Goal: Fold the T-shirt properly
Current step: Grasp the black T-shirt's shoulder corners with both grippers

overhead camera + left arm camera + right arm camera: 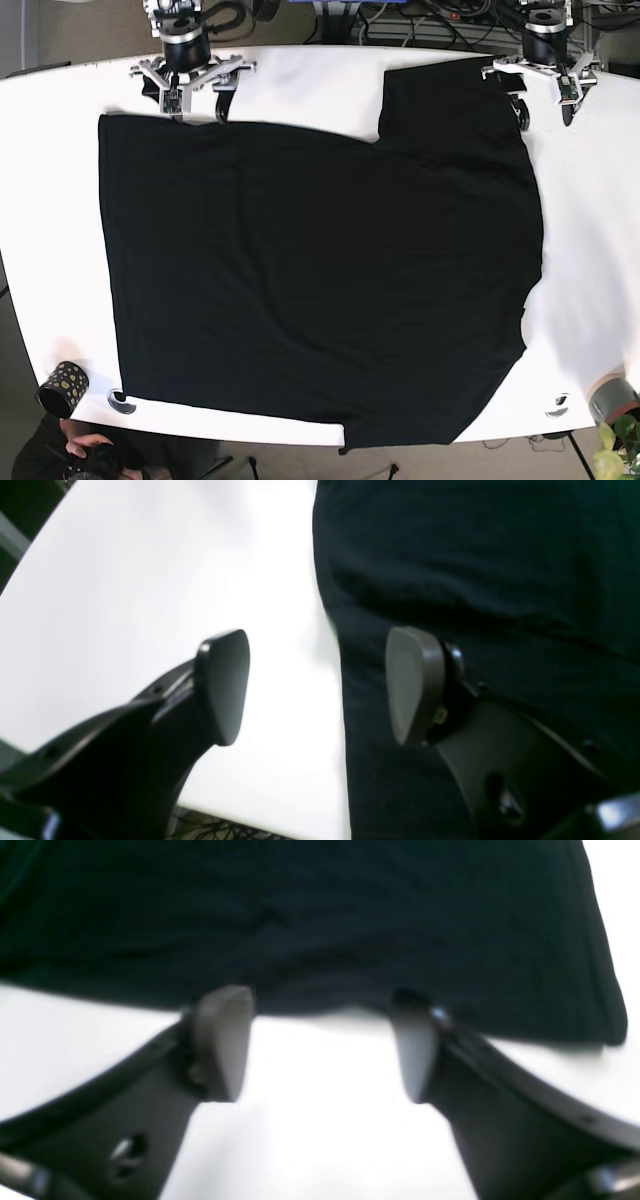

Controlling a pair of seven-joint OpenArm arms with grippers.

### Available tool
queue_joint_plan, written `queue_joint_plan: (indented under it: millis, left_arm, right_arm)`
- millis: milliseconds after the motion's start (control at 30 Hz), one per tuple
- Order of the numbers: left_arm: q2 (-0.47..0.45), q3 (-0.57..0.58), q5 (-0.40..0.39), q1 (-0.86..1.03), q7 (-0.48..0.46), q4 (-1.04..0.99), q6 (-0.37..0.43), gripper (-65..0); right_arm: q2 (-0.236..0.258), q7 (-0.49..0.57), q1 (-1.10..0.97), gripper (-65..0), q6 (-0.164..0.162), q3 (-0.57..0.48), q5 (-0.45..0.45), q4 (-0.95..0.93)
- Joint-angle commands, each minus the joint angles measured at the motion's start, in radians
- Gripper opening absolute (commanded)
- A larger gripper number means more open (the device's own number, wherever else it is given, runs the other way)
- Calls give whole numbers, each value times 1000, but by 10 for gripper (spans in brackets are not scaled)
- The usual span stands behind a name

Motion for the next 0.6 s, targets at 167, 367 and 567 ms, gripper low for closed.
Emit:
queue_joint_plan:
  millis: [167, 367, 567]
  left_arm:
    - [-5, -1, 2, -27, -23, 3, 2, -247]
    - [-6, 11, -2, -30, -23, 2, 2, -247]
    - [-28, 45, -2, -30, -23, 0, 2, -247]
  right_arm:
    - [4, -35, 81, -146, 7, 151, 142, 19]
    - [56, -224, 190, -146, 74, 372, 373, 13]
    - [101, -405, 281, -147, 120, 585, 556, -49]
